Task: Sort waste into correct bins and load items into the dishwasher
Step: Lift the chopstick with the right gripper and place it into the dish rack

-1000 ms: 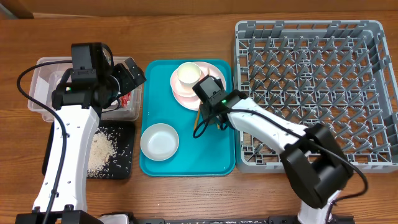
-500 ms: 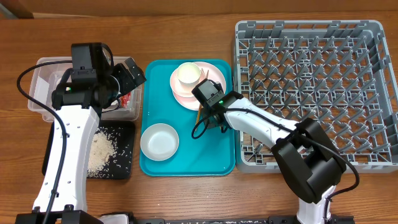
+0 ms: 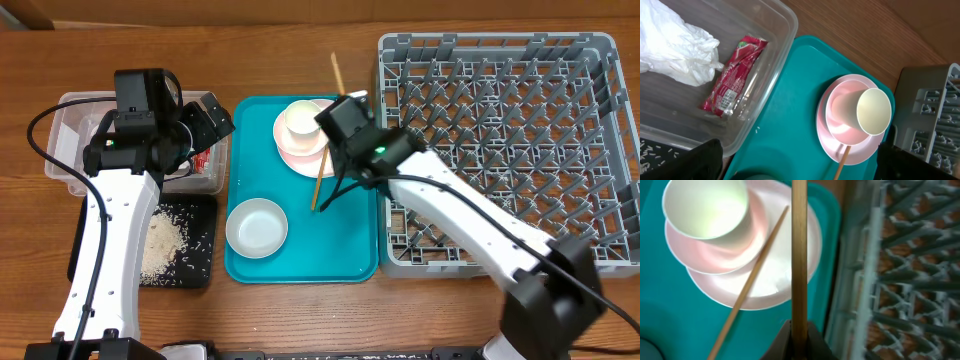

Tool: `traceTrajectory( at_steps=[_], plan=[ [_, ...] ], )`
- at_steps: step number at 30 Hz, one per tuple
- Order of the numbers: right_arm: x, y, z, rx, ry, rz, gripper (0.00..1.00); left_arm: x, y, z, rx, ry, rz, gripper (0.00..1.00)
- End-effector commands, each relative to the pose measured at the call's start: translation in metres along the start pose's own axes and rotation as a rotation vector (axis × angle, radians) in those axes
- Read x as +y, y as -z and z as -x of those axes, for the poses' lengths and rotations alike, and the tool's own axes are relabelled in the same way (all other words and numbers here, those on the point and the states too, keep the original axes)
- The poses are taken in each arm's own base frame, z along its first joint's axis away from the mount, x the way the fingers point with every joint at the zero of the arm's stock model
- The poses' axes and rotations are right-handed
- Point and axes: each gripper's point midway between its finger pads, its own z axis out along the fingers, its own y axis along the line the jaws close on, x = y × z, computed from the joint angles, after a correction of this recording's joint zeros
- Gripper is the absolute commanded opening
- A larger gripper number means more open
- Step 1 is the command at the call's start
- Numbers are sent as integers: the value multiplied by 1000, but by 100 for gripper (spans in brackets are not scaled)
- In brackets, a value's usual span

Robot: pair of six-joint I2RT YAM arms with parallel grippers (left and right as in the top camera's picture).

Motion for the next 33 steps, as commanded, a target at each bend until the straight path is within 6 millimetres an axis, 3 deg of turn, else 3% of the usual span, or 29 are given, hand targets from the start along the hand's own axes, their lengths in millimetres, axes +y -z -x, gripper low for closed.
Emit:
traceTrajectory(
  at_steps=[1,5,13,19,33],
  plan=[
    [-33,9,10,-19,-48,-81,4,-6,7,5,-17,-10,-23,100],
    [-63,3,-8,91,-110,-107,4,-6,7,5,-17,-10,-23,100],
    [-82,-13,-31,227,-114,8,4,-6,7,5,-17,-10,-23,100],
    [-69,-21,-37,250,-58,114,4,-6,7,5,-17,-10,-23,100],
    [-74,-30,-43,255,-122,98,4,-6,7,5,-17,-10,-23,100]
  ],
)
